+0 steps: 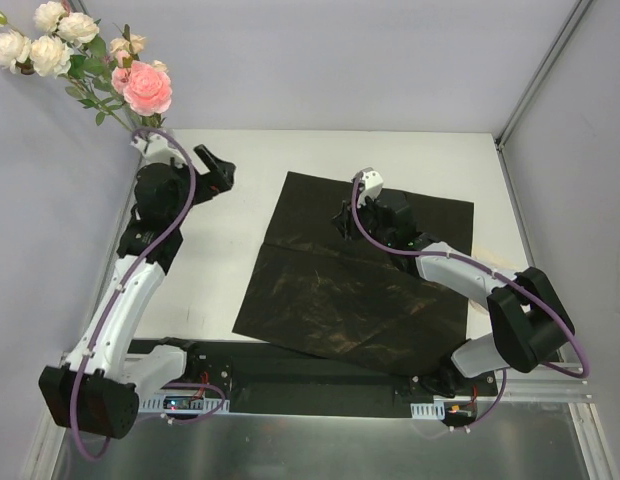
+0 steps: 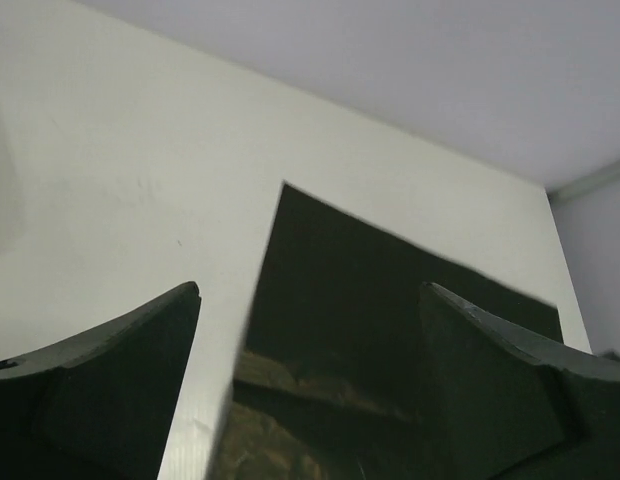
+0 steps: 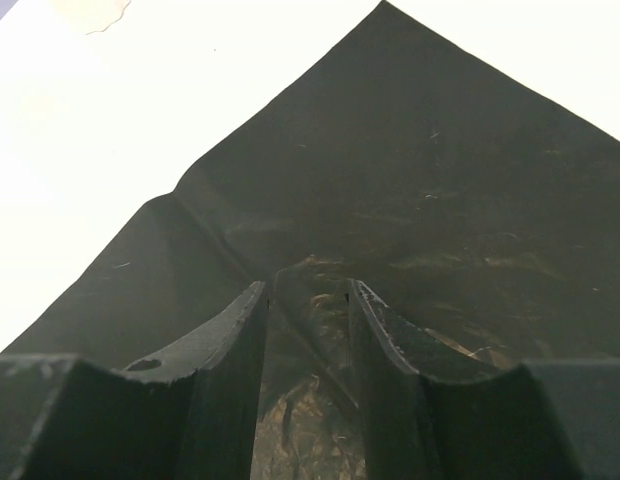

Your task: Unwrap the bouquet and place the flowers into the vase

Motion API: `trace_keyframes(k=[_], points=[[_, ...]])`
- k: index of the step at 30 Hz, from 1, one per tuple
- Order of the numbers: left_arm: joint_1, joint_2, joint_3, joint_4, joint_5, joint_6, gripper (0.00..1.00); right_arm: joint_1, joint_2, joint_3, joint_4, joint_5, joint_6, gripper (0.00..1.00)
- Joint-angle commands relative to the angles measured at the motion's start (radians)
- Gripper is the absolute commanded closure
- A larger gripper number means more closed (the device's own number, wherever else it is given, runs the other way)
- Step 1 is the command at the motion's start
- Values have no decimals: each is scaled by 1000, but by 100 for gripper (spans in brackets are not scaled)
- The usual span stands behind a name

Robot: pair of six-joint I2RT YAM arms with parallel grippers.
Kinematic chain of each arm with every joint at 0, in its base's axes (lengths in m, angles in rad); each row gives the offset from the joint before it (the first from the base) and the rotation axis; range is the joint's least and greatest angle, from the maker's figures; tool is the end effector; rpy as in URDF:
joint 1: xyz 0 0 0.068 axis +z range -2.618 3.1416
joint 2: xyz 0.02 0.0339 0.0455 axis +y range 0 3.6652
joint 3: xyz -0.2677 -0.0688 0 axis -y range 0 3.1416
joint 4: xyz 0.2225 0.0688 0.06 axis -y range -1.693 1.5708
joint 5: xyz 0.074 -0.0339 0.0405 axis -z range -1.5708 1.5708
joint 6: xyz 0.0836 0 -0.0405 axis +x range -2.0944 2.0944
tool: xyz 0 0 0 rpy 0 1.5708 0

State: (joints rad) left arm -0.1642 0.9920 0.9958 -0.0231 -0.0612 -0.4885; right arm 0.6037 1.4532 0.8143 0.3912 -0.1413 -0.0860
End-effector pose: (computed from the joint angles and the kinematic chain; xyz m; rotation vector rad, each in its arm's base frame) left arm 0.2507 -0.0364 0.3954 -0.3073 1.5794 -0.4591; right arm 0.2855 0.2112 0.2564 -0.7179 1.6985 0.4929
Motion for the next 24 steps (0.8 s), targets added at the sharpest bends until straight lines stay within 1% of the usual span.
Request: trace_keyframes(k=[1, 3, 4, 6, 8, 10, 12, 13, 14, 15, 16, 17, 18, 19, 20, 21, 22, 23, 24], points=[[-44, 77, -48, 21, 356, -56, 11, -5, -42, 5, 5, 94, -15, 60], [-84, 109, -59, 61, 400, -41, 11, -7, -60, 0, -20, 130, -12, 59], [-140, 126, -54, 66, 409, -16, 11, -5, -68, 0, -35, 202, -6, 59], [-197, 180, -25, 69, 426, 25, 11, -7, -105, 2, -90, 259, 6, 59], [-268, 238, 1, 68, 457, 79, 12, -5, -167, 5, -167, 362, 26, 57], [-291, 269, 32, 63, 524, 93, 13, -7, -220, 8, -219, 437, 52, 55], [-301, 287, 41, 60, 570, 59, 11, -5, -327, -6, -326, 468, 77, 54], [-302, 283, 41, 61, 622, 50, 11, -4, -374, -24, -363, 477, 107, 53], [-311, 263, 38, 60, 636, 47, 10, -2, -489, -49, -433, 477, 121, 53], [-330, 245, 21, 60, 641, 50, 9, 4, -558, -76, -466, 477, 130, 52], [-342, 223, 9, 61, 635, 53, 9, 8, -635, -146, -498, 482, 141, 48], [-354, 176, -3, 61, 624, 59, 9, 11, -798, -173, -585, 486, 169, 45], [-382, 153, -28, 61, 611, 73, 9, 14, -883, -199, -639, 488, 176, 35], [-397, 108, -39, 61, 580, 83, 8, 15, -965, -211, -697, 473, 178, 29], [-411, 87, -49, 61, 566, 93, 8, 15, -1102, -199, -827, 474, 183, 23], [-441, 68, -49, 63, 557, 111, 8, 15, -1163, -184, -895, 474, 183, 15], [-451, 33, -49, 60, 551, 119, 7, 13, -1213, -131, -1004, 461, 175, 9], [-458, 16, -42, 55, 558, 119, 7, 13, -1273, -88, -1069, 457, 178, 7], [-460, -1, -36, 51, 567, 108, 7, 14, -1292, -45, -1121, 460, 183, 6]])
